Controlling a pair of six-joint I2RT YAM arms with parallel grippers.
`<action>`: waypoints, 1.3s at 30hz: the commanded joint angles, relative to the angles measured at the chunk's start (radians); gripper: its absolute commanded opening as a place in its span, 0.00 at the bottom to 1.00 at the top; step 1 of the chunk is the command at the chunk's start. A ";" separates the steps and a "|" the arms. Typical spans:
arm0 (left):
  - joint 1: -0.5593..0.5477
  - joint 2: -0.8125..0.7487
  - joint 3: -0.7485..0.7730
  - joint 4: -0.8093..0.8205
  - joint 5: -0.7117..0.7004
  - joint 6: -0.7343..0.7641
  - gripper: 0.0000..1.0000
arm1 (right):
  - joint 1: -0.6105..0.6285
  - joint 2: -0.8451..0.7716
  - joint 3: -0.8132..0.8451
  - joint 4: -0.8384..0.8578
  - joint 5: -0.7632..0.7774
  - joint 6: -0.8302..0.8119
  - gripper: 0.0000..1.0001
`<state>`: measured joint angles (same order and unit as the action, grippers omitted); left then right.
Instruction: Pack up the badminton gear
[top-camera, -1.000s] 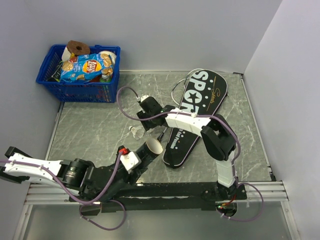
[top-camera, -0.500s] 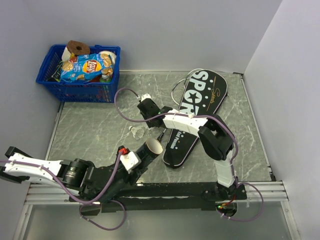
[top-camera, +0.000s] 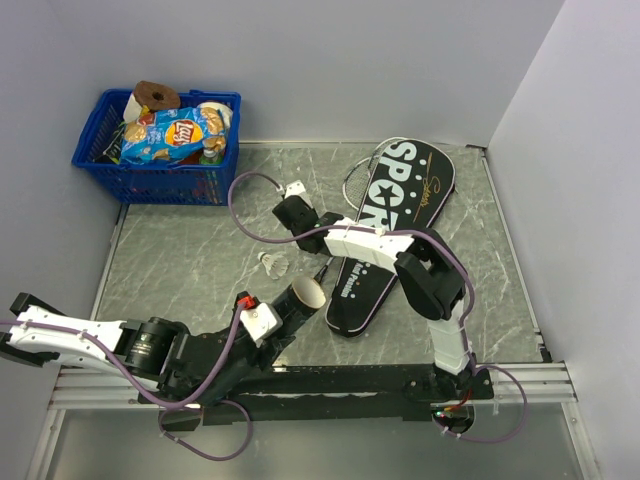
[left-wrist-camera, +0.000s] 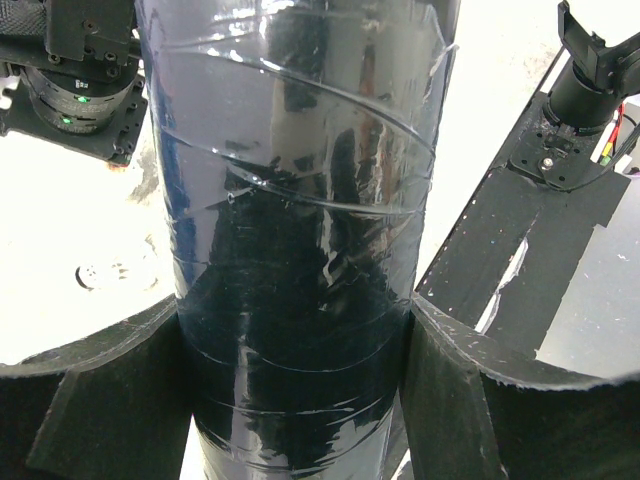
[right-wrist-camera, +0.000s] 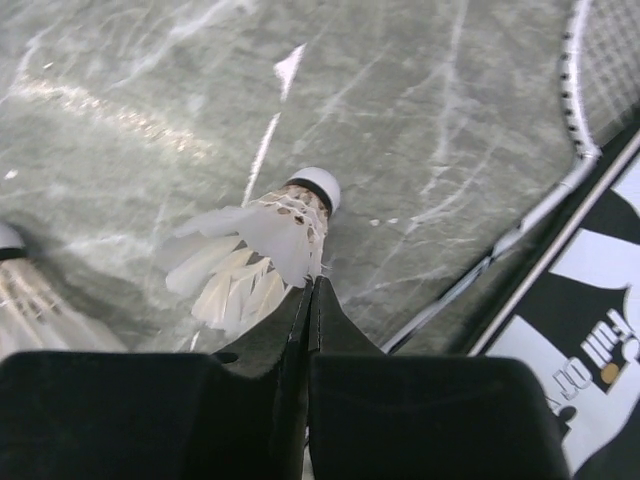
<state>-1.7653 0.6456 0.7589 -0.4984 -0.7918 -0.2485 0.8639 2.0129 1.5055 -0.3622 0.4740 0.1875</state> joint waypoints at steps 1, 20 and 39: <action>-0.008 -0.001 0.037 0.037 -0.015 0.002 0.20 | -0.006 -0.083 0.009 -0.001 0.112 0.052 0.00; -0.011 0.086 -0.013 0.155 0.005 0.136 0.13 | -0.371 -0.733 -0.359 -0.070 -0.481 0.138 0.00; 0.159 0.172 -0.006 0.242 0.190 0.384 0.04 | -0.394 -1.154 -0.479 -0.153 -0.666 0.156 0.00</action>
<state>-1.6558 0.8116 0.7307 -0.2695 -0.6827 0.0986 0.4686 0.9329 1.0161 -0.4980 -0.1226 0.3477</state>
